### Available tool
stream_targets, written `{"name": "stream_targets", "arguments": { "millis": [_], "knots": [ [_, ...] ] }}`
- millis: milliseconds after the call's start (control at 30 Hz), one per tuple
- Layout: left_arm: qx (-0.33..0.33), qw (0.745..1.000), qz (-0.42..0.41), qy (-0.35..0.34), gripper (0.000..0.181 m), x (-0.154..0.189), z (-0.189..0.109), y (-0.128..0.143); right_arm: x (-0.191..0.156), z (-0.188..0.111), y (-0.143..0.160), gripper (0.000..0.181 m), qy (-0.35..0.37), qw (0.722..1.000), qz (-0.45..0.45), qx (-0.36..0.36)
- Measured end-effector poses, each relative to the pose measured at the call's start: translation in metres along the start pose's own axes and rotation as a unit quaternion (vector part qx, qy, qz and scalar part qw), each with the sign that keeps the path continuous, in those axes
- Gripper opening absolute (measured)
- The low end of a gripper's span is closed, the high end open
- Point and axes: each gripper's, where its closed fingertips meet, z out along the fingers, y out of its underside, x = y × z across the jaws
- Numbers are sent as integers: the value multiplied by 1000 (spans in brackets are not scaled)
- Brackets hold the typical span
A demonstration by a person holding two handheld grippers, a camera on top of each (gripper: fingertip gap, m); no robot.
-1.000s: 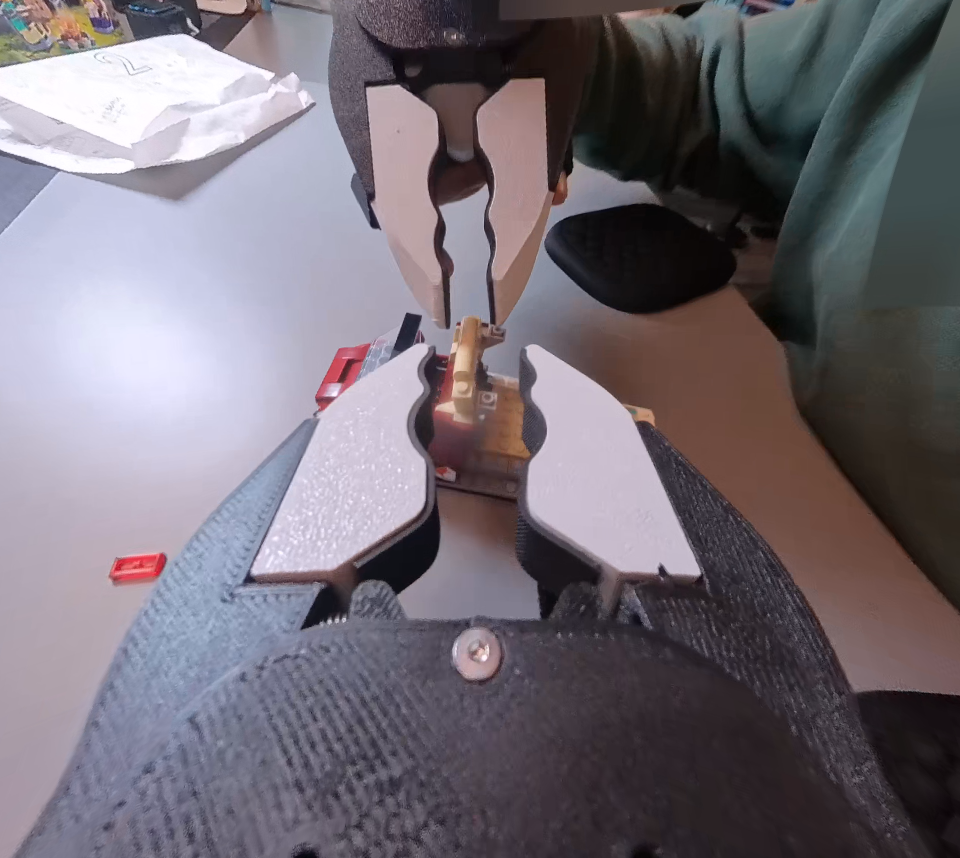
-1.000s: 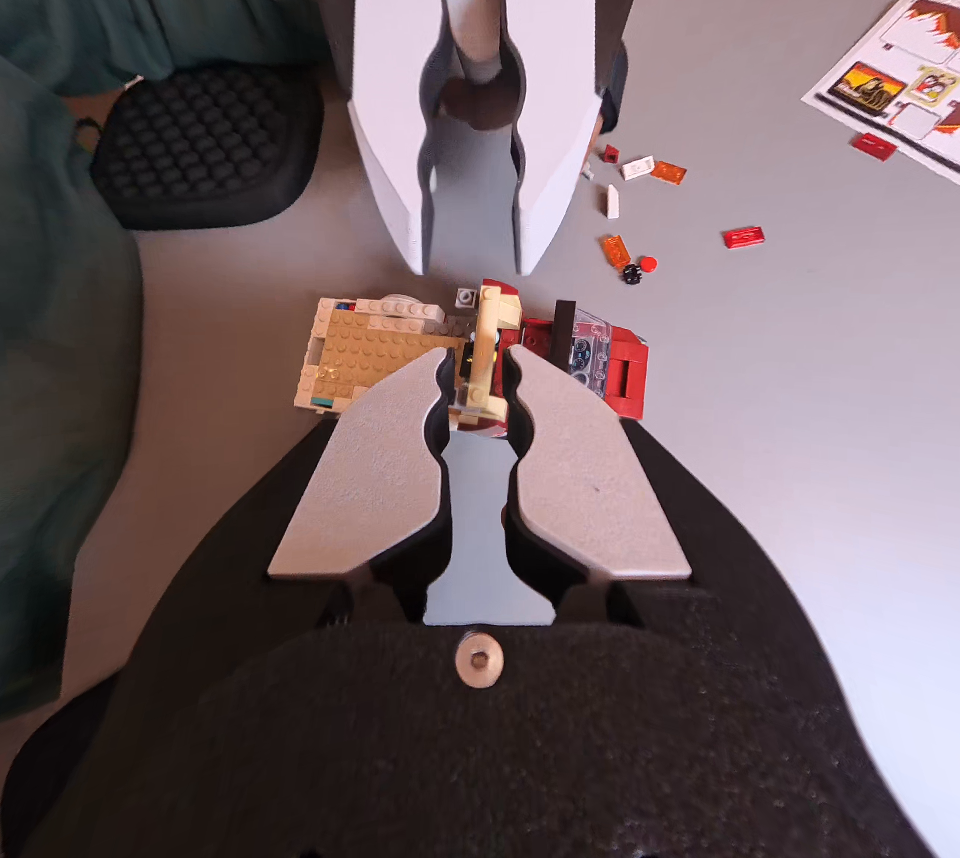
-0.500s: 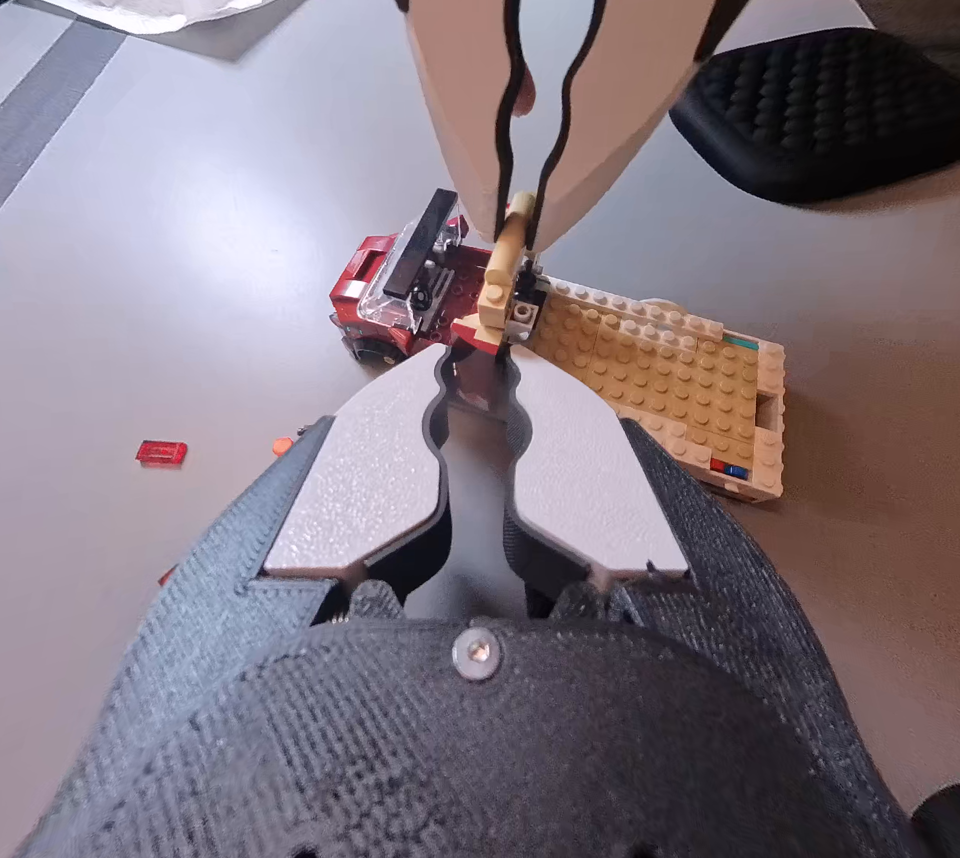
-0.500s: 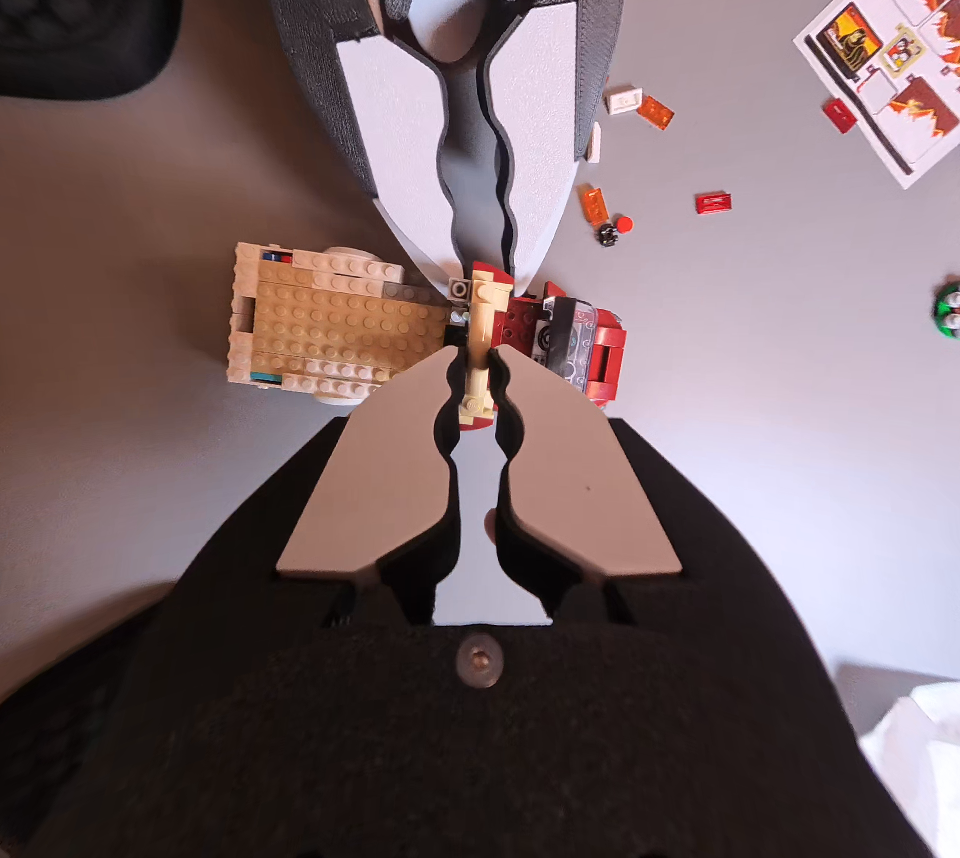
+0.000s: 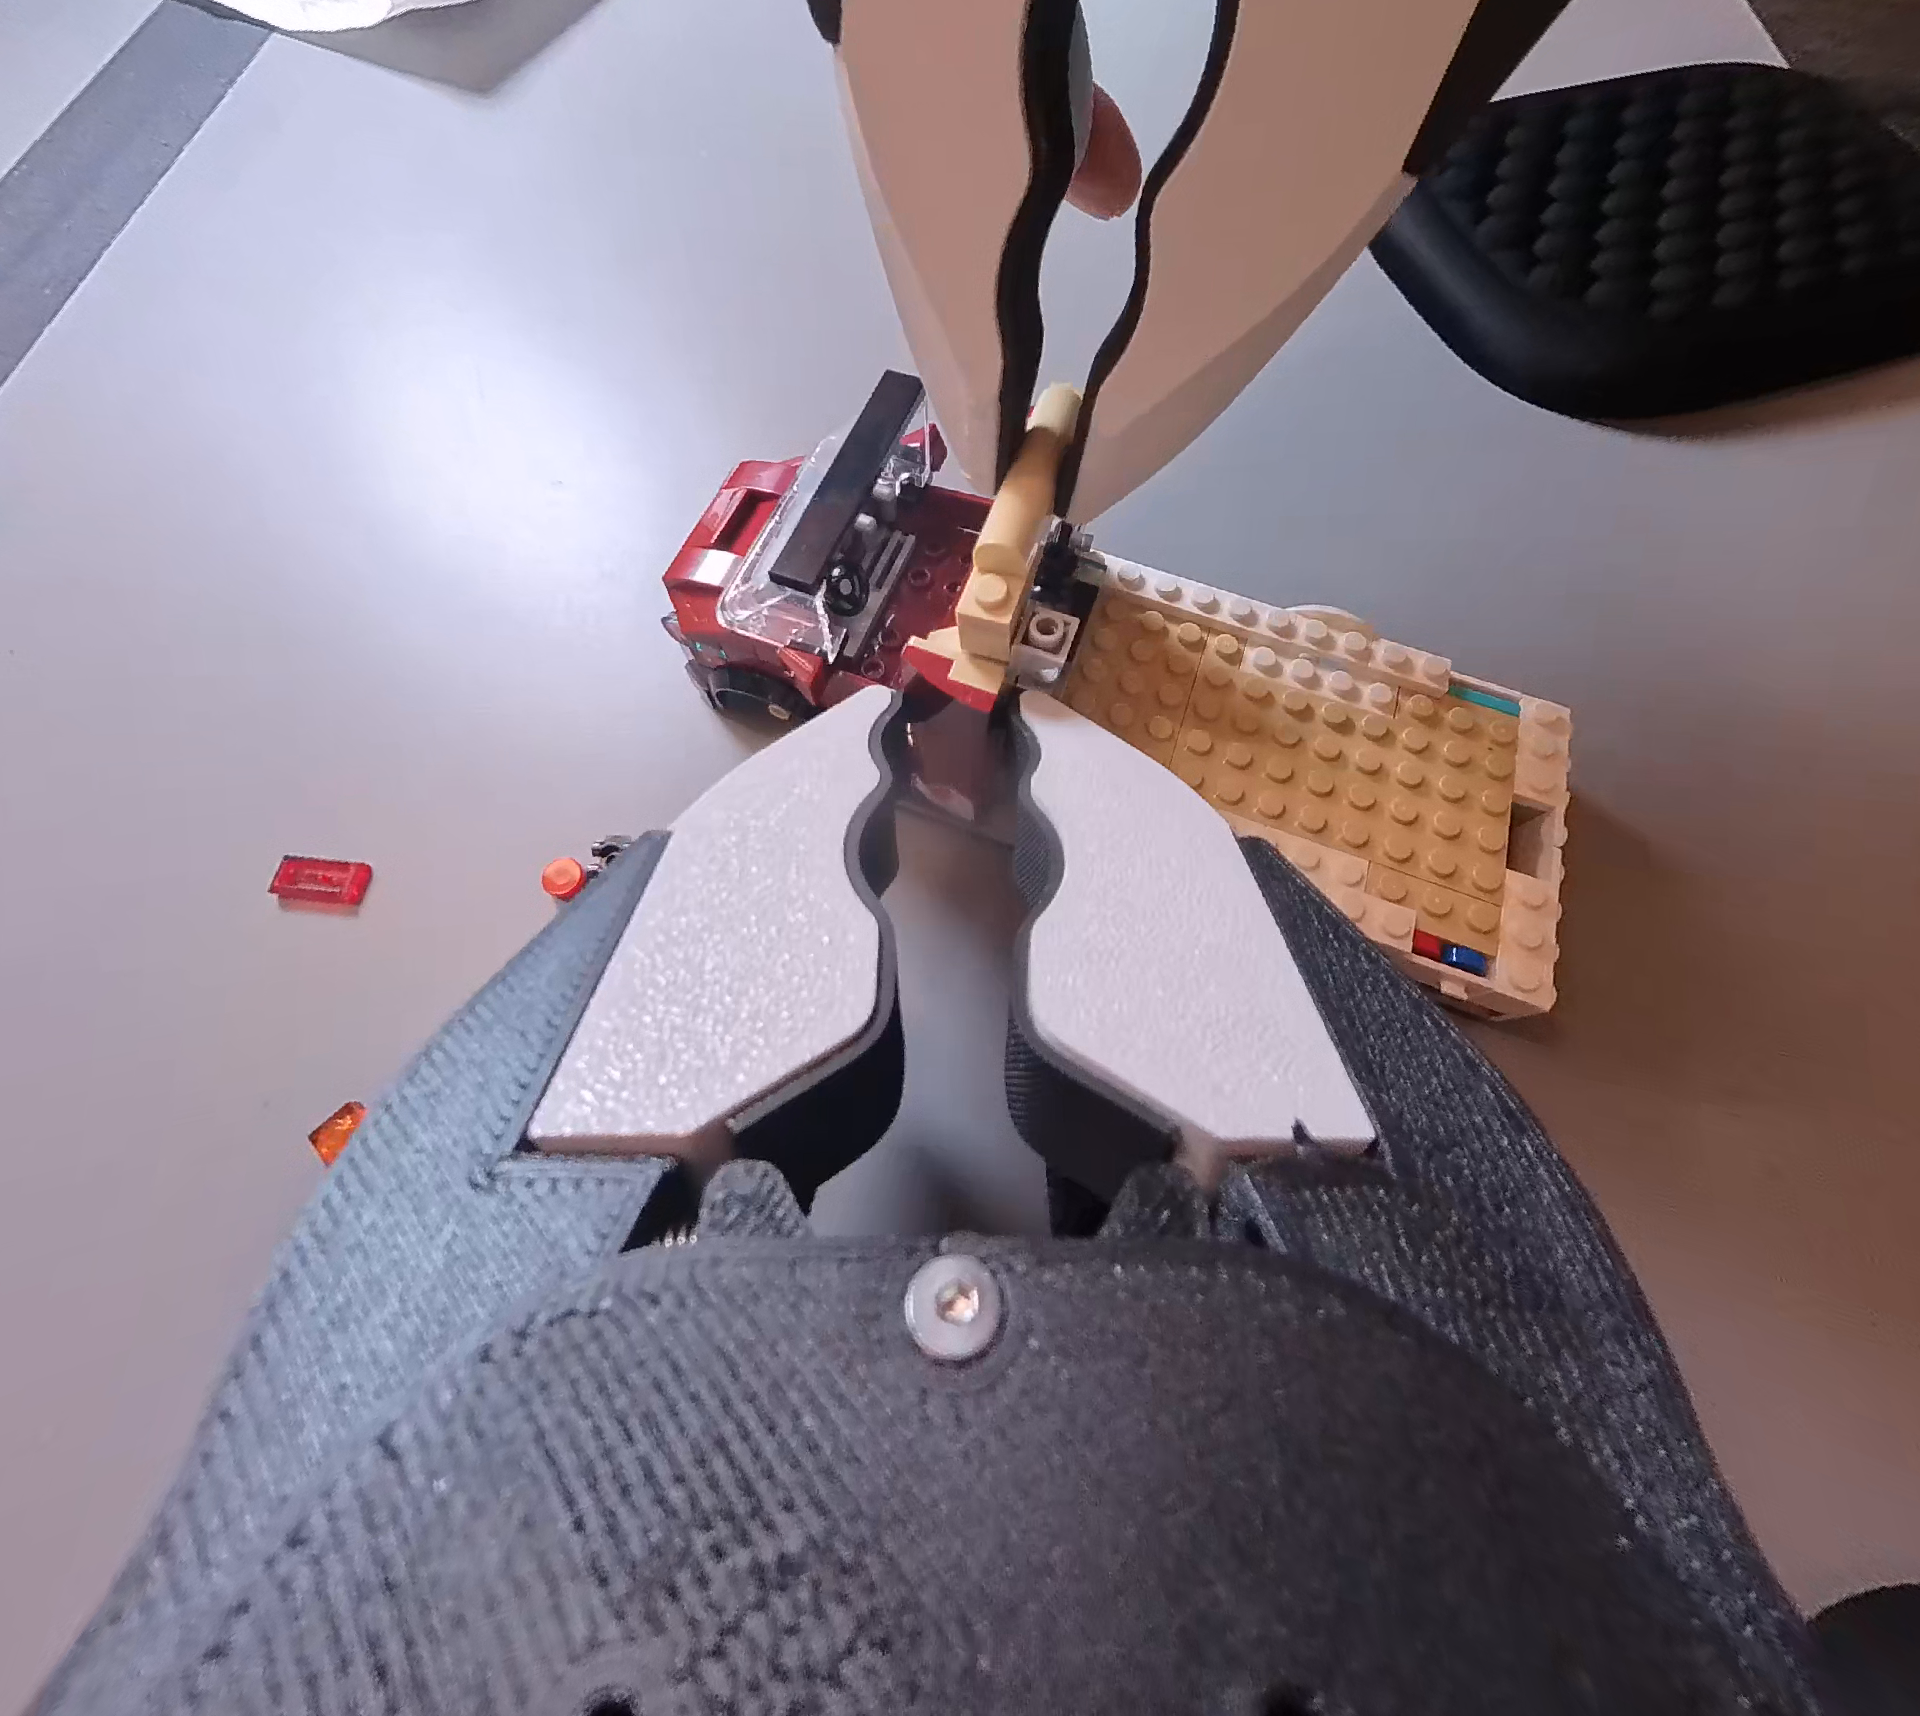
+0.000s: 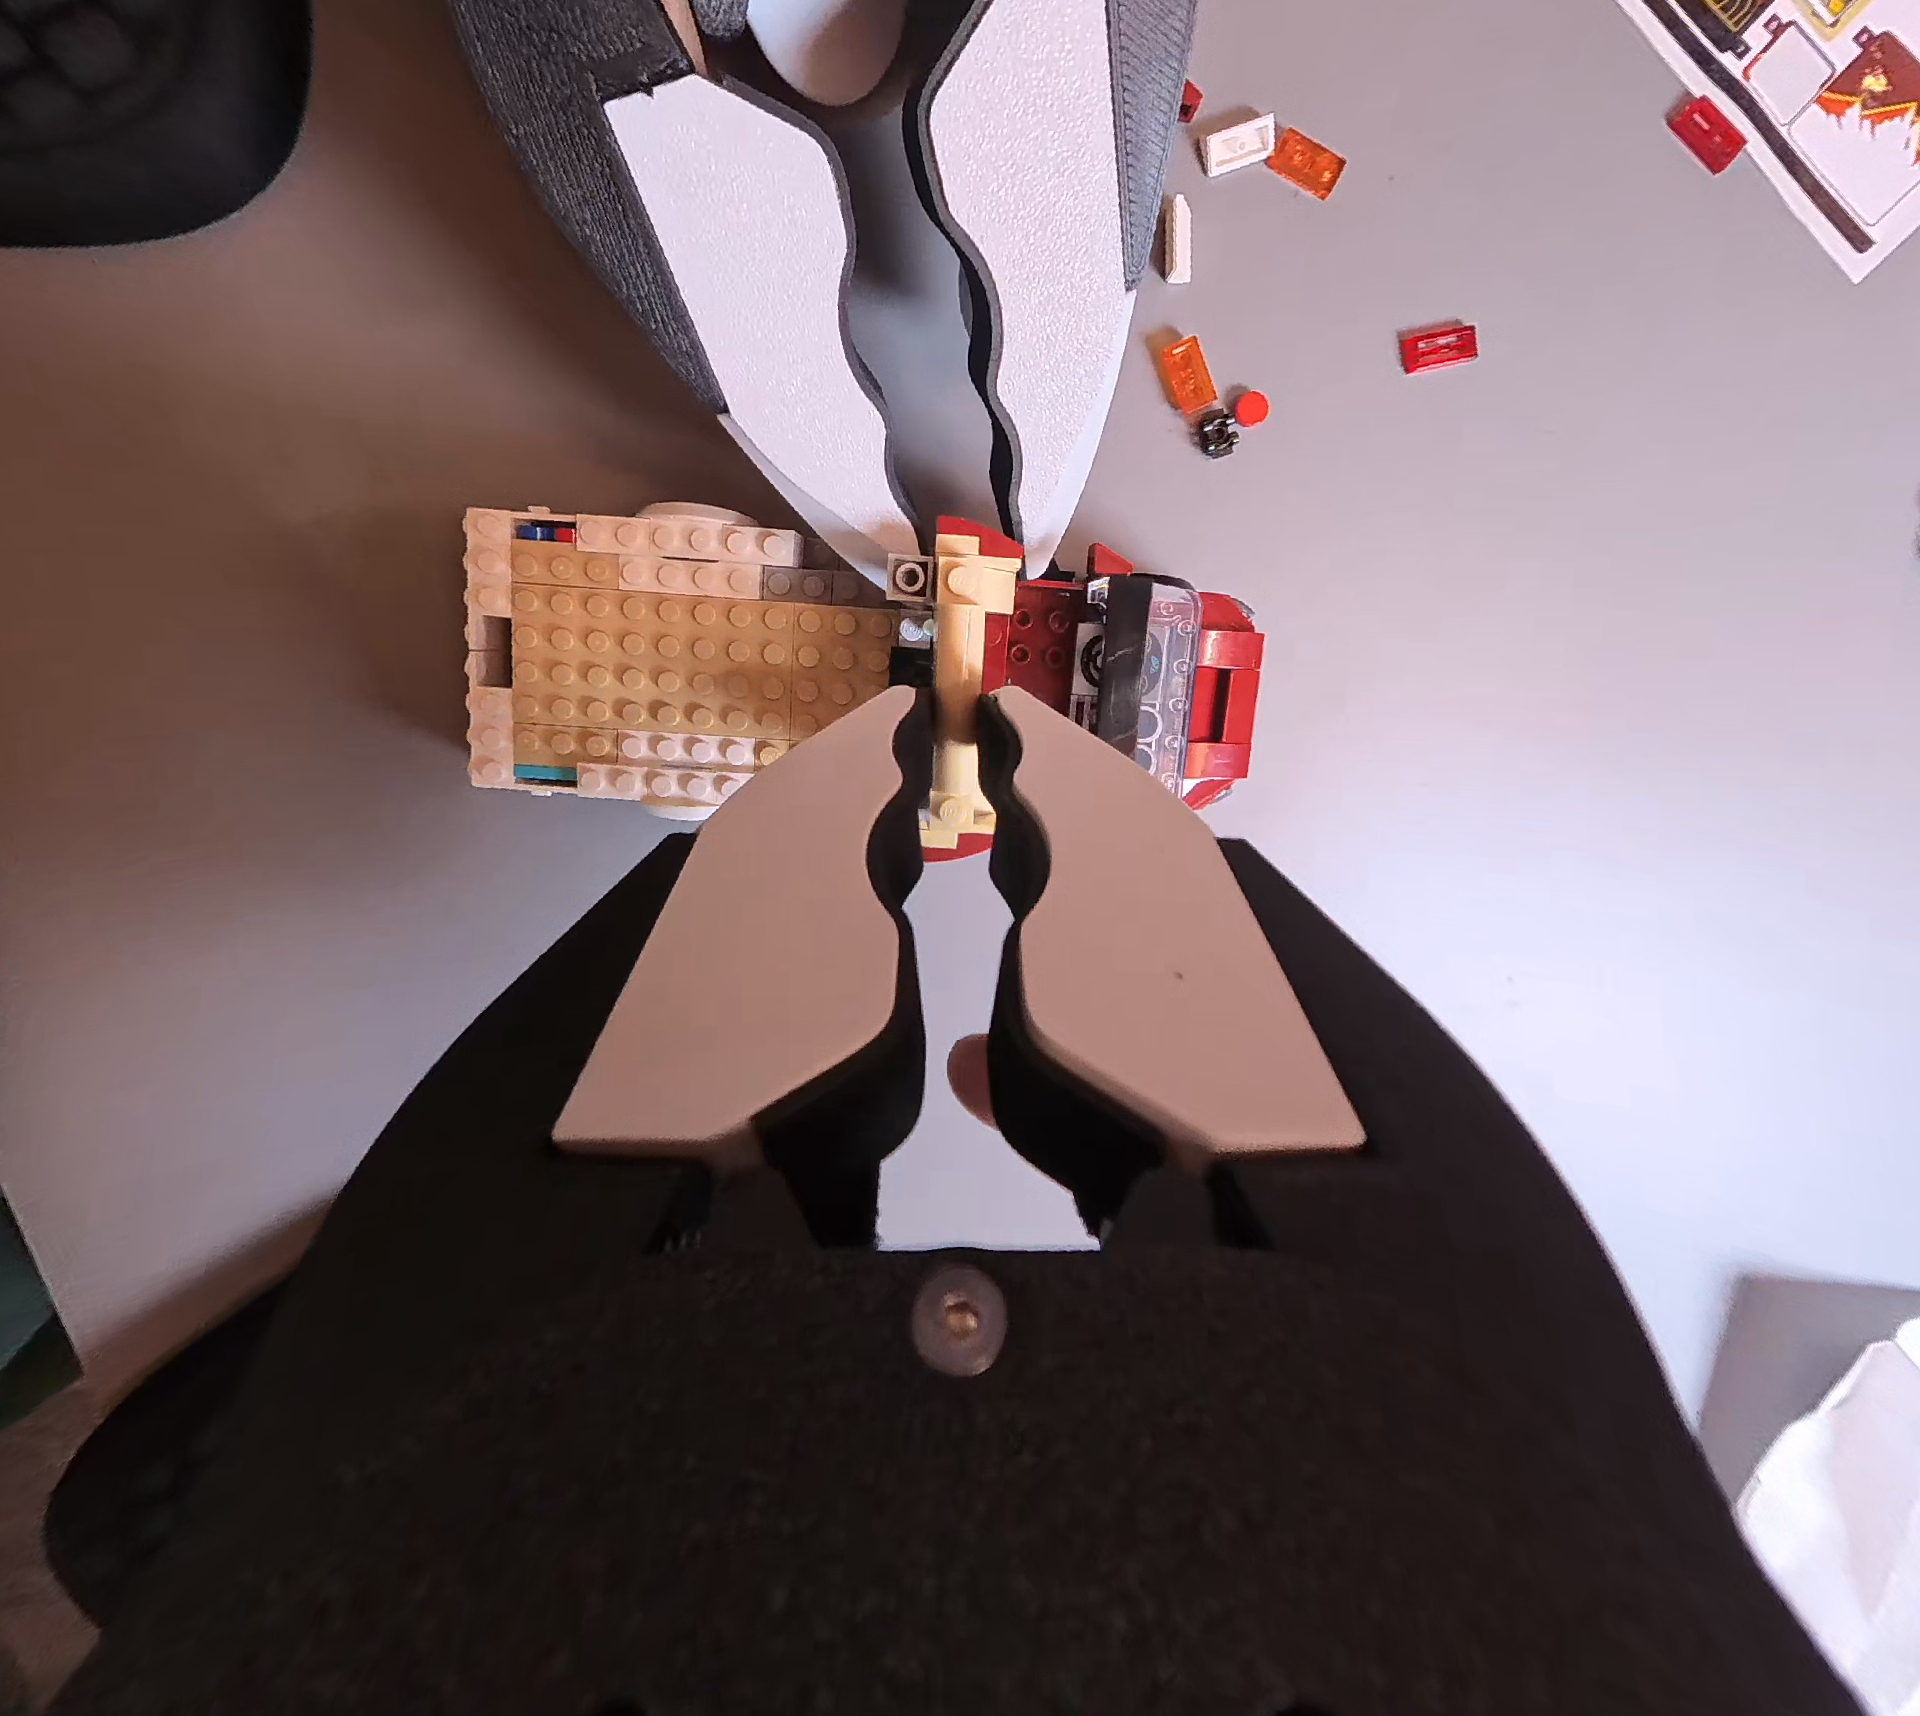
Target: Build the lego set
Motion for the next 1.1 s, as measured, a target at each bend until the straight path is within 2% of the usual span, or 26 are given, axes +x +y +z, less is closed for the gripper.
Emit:
{"name": "stream_targets", "arguments": {
  "millis": [267, 367, 433, 567, 867, 967, 1100],
  "knots": [
    [0, 1000, 10, 8, 18, -2, 1, -1, 2, -2, -2, 9, -11, 999, 18, 37],
    [-2, 1000, 19, 22, 18, -3, 2, -2, 2, -14, -3, 19, -49, 994, 49, 81],
    [-3, 999, 28, 33, 18, -3, 3, -2, 6, -22, 0, 18, -66, 991, 64, 102],
    [-2, 997, 38, 66, 17, -2, 6, -4, 1, -22, 14, 9, -109, 985, 79, 107],
    [-3, 987, 54, 149, 18, -1, 15, -9, -7, -17, 25, 6, -155, 978, 91, 108],
    [1, 988, 47, 147, 18, -2, 17, -10, -8, -18, 27, 5, -155, 978, 89, 105],
    [11, 995, 26, 96, 16, -8, 19, -11, -9, -17, 27, 5, -142, 982, 80, 93]
  ]
}}
